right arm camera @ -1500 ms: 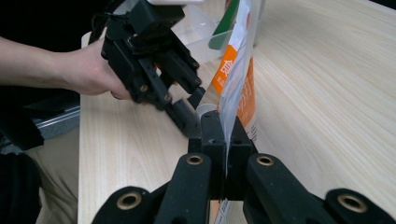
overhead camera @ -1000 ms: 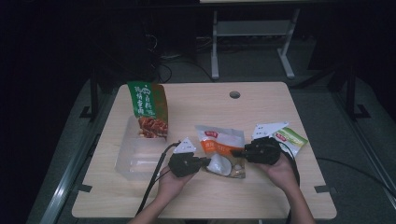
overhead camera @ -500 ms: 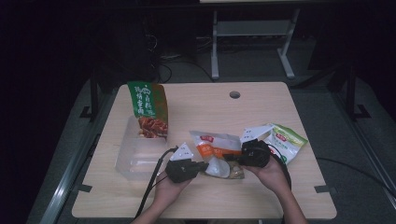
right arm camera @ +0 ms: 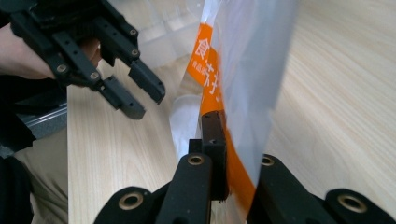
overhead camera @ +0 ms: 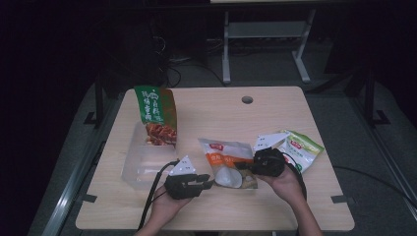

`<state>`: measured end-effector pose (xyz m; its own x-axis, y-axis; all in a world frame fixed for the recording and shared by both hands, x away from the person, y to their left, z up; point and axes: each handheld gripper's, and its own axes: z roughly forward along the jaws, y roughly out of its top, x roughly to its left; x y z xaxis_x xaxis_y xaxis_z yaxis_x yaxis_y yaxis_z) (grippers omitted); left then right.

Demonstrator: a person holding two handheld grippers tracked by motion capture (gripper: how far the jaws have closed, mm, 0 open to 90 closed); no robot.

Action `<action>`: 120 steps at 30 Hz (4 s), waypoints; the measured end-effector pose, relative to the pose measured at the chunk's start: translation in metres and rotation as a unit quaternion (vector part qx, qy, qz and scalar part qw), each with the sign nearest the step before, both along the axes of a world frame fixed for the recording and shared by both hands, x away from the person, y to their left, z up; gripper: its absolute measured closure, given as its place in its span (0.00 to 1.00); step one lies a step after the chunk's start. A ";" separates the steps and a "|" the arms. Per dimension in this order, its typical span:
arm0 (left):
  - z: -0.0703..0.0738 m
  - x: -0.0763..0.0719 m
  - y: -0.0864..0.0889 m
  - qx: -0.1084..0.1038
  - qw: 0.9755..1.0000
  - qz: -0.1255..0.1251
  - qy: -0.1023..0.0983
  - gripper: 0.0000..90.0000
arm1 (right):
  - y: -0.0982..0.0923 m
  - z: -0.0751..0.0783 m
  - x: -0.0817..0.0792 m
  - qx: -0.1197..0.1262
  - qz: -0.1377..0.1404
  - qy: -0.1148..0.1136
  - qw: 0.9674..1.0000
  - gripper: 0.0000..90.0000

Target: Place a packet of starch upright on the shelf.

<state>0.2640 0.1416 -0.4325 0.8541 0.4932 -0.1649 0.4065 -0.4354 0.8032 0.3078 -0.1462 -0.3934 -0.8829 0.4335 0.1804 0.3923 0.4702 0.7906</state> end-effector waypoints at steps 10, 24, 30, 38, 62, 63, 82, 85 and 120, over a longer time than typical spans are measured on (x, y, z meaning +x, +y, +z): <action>0.006 -0.015 0.007 0.020 1.000 -0.014 -0.013 0.63 | -0.002 0.006 -0.001 0.016 -0.012 -0.012 1.000 1.00; 0.005 -0.034 0.015 0.022 0.999 -0.037 -0.014 0.44 | 0.001 0.016 0.001 0.035 -0.021 -0.012 0.999 1.00; 0.001 -0.036 0.017 0.018 0.999 -0.041 -0.012 0.37 | 0.008 0.019 0.004 0.042 -0.021 -0.006 0.999 1.00; 0.000 -0.040 0.016 0.009 0.999 -0.047 -0.009 0.32 | 0.015 0.032 0.009 0.043 -0.022 -0.005 0.999 1.00; -0.001 -0.042 0.015 0.005 0.998 -0.060 -0.016 0.30 | 0.069 0.078 0.035 0.060 0.012 -0.020 0.998 1.00; -0.001 -0.043 0.015 0.006 0.998 -0.062 -0.013 0.30 | 0.072 0.080 0.036 0.060 0.013 -0.020 0.998 1.00; -0.001 -0.043 0.019 0.001 0.998 -0.057 -0.022 0.30 | 0.143 0.107 0.058 0.075 0.050 -0.029 0.995 1.00; -0.001 -0.043 0.019 0.002 0.998 -0.056 -0.025 0.30 | 0.150 0.107 0.060 0.078 0.053 -0.027 0.995 1.00; -0.003 -0.043 0.022 0.008 0.998 -0.063 -0.028 0.30 | 0.249 0.030 0.096 0.096 0.056 0.040 0.993 1.00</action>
<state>0.2213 0.1634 -0.4360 0.9170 0.3838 -0.1083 0.3028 -0.4936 0.8152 0.4042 0.1031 -0.3636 -0.9033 0.2835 0.3221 0.4115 0.3593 0.8376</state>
